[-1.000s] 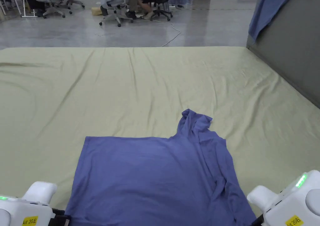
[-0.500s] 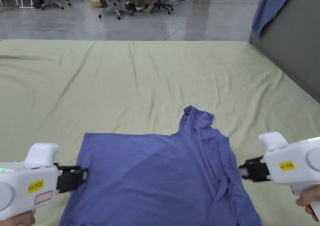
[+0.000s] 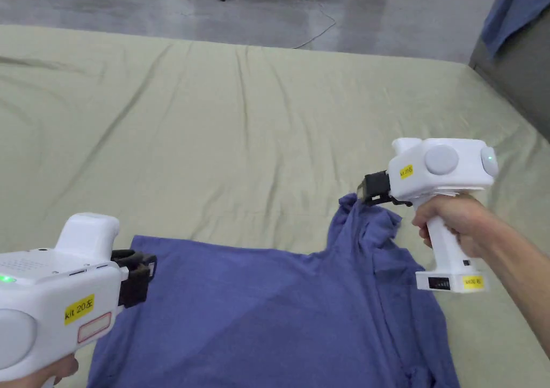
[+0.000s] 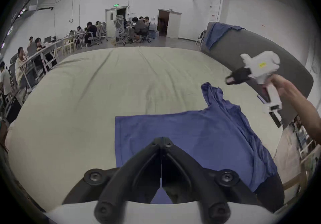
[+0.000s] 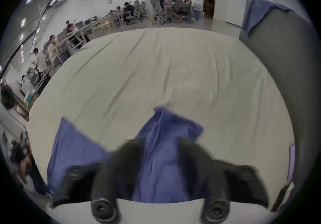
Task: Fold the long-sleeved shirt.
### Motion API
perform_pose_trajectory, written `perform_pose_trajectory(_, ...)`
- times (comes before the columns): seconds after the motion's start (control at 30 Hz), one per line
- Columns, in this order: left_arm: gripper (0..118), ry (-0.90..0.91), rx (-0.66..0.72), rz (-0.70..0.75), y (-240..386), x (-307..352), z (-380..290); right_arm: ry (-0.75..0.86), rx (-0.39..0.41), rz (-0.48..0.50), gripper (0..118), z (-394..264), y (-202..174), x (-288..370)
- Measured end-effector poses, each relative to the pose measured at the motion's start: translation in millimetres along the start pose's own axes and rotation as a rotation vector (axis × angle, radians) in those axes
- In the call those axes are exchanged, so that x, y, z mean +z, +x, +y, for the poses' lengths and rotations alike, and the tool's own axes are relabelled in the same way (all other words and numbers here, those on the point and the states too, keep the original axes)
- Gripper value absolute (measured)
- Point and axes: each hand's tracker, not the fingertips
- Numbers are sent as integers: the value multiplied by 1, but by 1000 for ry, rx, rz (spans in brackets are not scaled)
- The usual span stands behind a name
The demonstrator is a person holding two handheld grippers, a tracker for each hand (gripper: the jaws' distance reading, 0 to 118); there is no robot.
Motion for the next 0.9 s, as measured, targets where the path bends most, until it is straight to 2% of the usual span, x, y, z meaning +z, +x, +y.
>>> perform_pose_trajectory(0.03,0,-3,6,2,-2,-2,-1,-22,-11,-8,67,7,1,-16)
perform_pose_trajectory(0.1,0,-15,9,4,-8,-6,-6,-88,-9,-66,64,19,1,-51)
perform_pose_trajectory(0.17,0,-23,12,8,-12,-12,-8,-130,-13,-74,64,19,2,-76)
perform_pose_trajectory(0.23,0,-37,17,5,-18,-14,-13,-186,-26,-76,57,17,1,-92)
perform_pose_trajectory(0.27,0,-43,20,9,-16,-17,-14,-219,-31,-79,46,11,0,-99)
perform_pose_trajectory(0.33,0,-54,19,14,-21,-20,-16,-146,-11,-90,35,4,-3,-92)
perform_pose_trajectory(0.37,0,-60,23,16,-23,-20,-17,-147,-17,-73,7,8,-5,-83)
perform_pose_trajectory(0.43,0,-56,27,17,-16,-16,-14,-84,23,-112,7,8,-12,-59)
perform_pose_trajectory(0.5,0,-37,27,2,-17,-8,-14,15,98,-66,7,4,-19,-12)
perform_pose_trajectory(0.7,0,11,7,-25,0,13,-16,178,144,-35,7,-54,-46,117)
perform_pose_trajectory(0.83,0,35,-4,-45,11,36,-23,179,140,-38,7,-123,-60,149)
perform_pose_trajectory(0.9,0,40,-11,-49,13,49,-27,121,143,-31,7,-158,-67,143)
